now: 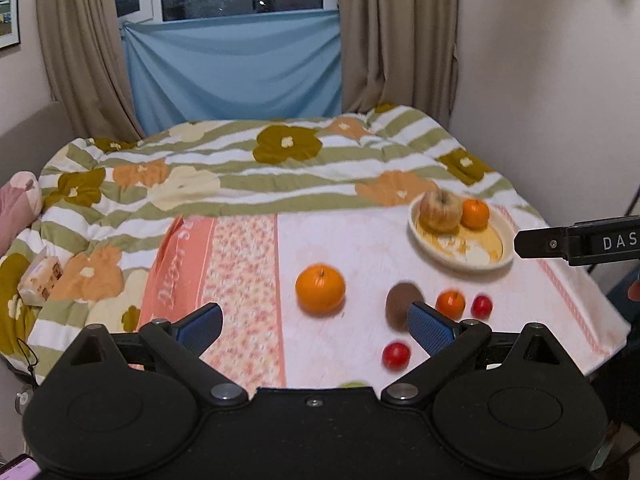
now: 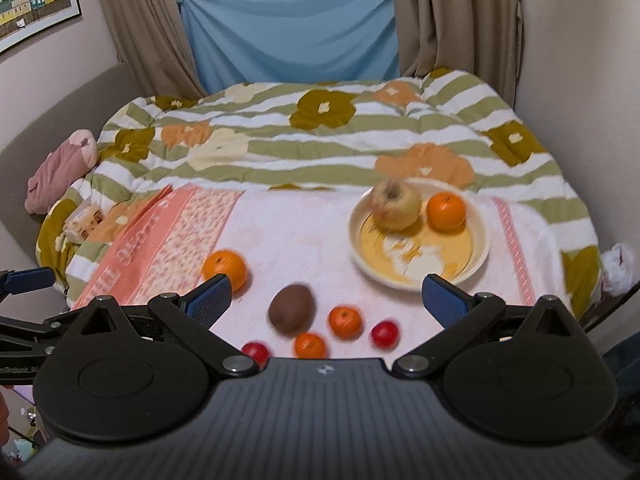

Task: Organize fruits
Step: 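Move both tools back toward the green apples, then grasp a green apple with the left tool while the right tool grasps the other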

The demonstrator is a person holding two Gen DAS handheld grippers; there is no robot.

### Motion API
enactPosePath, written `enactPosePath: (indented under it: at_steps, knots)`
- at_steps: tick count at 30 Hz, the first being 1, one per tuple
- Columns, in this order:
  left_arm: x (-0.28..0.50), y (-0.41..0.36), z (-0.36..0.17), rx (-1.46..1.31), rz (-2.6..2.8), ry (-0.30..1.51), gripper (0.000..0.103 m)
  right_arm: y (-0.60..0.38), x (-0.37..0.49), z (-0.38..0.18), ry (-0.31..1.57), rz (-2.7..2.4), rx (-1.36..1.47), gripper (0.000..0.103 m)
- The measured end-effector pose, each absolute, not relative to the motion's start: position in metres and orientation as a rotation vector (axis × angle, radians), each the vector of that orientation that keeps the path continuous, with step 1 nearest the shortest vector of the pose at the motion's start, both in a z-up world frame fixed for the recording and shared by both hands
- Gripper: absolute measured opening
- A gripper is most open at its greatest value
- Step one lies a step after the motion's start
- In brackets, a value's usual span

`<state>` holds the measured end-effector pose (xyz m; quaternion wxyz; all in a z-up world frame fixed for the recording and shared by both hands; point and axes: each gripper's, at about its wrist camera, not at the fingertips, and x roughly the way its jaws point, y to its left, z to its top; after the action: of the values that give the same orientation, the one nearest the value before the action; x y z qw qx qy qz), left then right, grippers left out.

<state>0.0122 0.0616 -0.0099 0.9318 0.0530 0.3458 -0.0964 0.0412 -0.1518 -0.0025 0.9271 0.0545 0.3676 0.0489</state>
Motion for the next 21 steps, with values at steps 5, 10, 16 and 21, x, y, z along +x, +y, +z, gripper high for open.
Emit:
enactPosePath:
  at_steps: [5,10,16,21]
  knots:
    - [0.006,0.084,-0.03,0.123,-0.234,0.741,0.101,-0.125,0.025,-0.024,0.783,0.117,0.141,0.103]
    - [0.005,0.102,-0.055,0.171,-0.285,0.767,0.098,-0.1,0.021,-0.045,0.819,0.122,0.155,0.103]
    - [0.014,0.111,-0.083,0.239,-0.359,0.806,0.093,-0.073,0.023,-0.075,0.878,0.132,0.165,0.103]
    - [0.022,0.111,-0.104,0.295,-0.415,0.832,0.09,-0.059,0.029,-0.095,0.915,0.145,0.166,0.103]
